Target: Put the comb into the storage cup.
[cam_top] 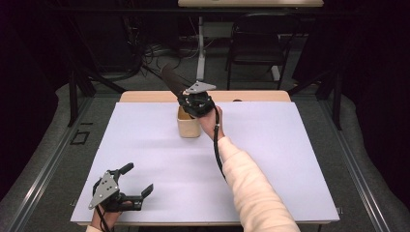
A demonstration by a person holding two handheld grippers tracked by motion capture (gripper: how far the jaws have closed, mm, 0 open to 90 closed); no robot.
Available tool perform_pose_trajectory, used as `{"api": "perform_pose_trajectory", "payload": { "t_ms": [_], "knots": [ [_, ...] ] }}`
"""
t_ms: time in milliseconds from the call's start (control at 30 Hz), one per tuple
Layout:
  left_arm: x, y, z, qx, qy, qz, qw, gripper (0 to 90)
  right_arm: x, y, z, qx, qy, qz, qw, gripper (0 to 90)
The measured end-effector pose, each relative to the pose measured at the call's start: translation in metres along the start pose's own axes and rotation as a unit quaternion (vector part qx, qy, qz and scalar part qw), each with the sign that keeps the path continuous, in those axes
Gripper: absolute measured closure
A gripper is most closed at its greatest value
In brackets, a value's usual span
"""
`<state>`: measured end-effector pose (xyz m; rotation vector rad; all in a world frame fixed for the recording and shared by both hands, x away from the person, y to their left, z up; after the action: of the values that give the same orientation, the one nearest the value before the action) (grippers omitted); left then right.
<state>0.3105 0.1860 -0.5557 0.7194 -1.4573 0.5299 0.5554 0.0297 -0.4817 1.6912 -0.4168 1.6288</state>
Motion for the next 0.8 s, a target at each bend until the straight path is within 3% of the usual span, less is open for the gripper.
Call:
{"api": "perform_pose_trajectory", "payload": {
  "t_ms": [800],
  "knots": [
    [0.0, 0.0, 0.0, 0.001, 0.0, 0.0, 1.0, 2.2, -0.023, -0.008, -0.001, -0.001, -0.006, -0.027, 0.9996, 71.1]
  ]
}}
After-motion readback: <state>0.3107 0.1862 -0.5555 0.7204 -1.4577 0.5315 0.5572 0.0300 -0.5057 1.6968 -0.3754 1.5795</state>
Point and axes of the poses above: each handheld gripper's, and its own axes: y roughly backward along the jaws, x roughly out of its top, z roughly to its right, the point moved 9 cm from there along -y, roughly forward along the jaws, and after that the axes turned 5 degrees about z, right-handed, at the moved point
